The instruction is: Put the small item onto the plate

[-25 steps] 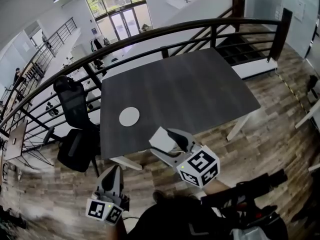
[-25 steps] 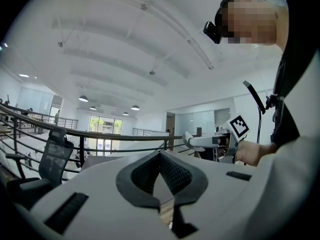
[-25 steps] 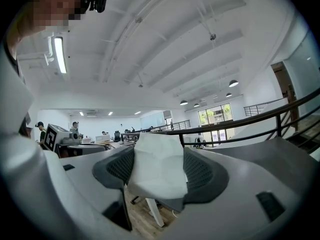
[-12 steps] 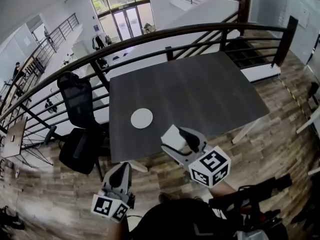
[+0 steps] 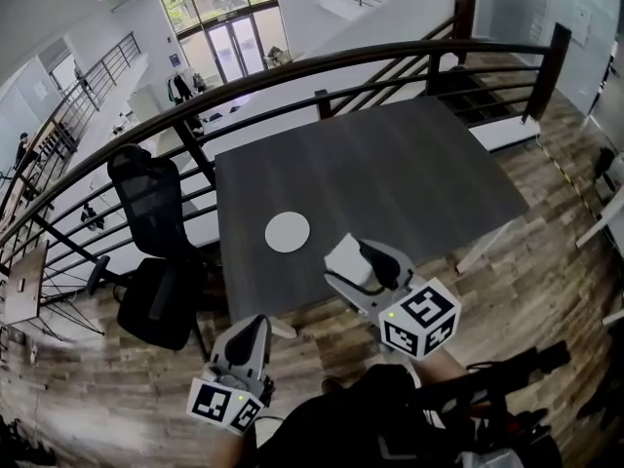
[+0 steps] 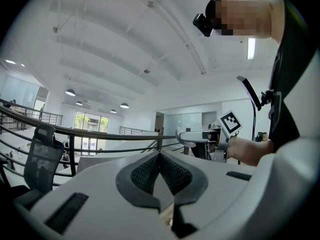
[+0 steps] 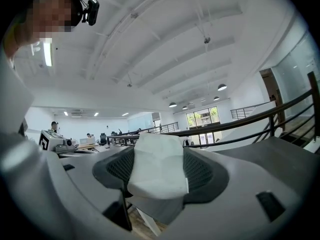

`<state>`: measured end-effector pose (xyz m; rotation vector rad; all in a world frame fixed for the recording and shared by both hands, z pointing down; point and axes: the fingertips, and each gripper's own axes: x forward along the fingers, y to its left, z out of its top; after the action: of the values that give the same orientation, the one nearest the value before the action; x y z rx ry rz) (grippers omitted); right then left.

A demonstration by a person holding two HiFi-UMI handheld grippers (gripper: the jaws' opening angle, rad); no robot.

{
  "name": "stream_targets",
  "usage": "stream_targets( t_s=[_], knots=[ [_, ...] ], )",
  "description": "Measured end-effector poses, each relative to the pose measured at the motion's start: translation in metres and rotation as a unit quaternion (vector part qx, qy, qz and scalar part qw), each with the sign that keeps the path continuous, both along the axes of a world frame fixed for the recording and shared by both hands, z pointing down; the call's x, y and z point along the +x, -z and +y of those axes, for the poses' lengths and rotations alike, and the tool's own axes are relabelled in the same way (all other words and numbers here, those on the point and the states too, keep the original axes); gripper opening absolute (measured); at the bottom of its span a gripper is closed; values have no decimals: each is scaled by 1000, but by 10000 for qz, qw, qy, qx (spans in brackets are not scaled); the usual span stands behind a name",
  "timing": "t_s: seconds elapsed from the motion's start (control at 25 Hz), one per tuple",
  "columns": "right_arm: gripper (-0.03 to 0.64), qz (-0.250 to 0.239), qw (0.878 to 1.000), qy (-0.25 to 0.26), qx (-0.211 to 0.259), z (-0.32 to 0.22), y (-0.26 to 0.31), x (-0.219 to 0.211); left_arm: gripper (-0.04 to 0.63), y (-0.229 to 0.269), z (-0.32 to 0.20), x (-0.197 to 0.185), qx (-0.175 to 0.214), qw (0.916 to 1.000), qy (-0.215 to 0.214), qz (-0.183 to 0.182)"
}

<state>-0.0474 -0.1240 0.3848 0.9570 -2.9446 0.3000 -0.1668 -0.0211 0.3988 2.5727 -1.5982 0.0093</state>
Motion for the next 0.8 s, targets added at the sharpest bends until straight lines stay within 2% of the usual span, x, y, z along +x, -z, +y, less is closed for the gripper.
stream_targets(
  t_s=[0.12, 0.36, 0.56, 0.8],
  knots=[
    [311, -10, 10000, -73, -58, -6, 2, -7, 5, -1, -2, -1, -42, 9998, -186, 2],
    [311, 9, 10000, 83, -18, -25, -1, -14, 5, 0, -24, -7, -33, 10000, -79, 32],
    [311, -13, 9996, 273, -79, -59, 0, -24, 5, 2, -54, -20, -32, 9997, 224, 89],
    [311, 32, 9979, 639, -35, -117, 3, -26, 5, 9, -106, -15, -14, 9984, 532, 201]
  ],
)
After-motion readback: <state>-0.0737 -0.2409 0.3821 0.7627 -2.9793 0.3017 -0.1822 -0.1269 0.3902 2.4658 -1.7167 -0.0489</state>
